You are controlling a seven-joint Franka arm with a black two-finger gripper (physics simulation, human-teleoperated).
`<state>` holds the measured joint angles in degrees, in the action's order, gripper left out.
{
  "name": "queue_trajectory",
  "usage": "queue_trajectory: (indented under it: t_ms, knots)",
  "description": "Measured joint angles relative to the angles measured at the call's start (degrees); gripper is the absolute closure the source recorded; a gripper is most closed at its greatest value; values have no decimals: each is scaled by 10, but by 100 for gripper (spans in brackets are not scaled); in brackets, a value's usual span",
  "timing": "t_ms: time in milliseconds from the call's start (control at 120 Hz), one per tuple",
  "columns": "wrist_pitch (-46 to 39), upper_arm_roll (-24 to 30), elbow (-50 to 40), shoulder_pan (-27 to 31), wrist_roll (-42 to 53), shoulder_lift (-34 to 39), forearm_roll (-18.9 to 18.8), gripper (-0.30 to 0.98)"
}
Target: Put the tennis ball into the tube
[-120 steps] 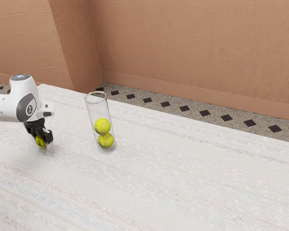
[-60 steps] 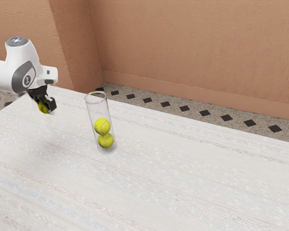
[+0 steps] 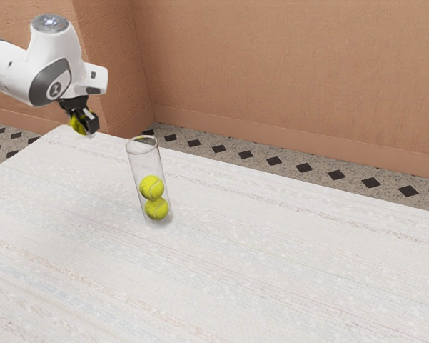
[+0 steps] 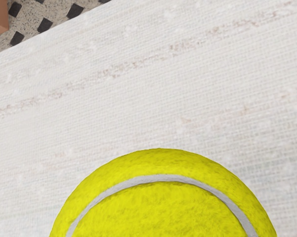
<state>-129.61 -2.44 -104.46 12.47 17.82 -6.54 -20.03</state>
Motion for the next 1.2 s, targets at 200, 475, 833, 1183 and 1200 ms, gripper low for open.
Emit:
queue_trajectory:
  t_ms: [200,475,833,1183,1200]
  knots:
    - [9,-32,33,-91,-21,-2,-35,43]
    - [26,-57,37,-158,-52,-4,-47,42]
    - [47,-66,33,-192,-90,-11,-47,42]
    - [51,-65,35,-204,-112,-20,-47,42]
    - [51,-65,35,-206,-113,-20,-47,42]
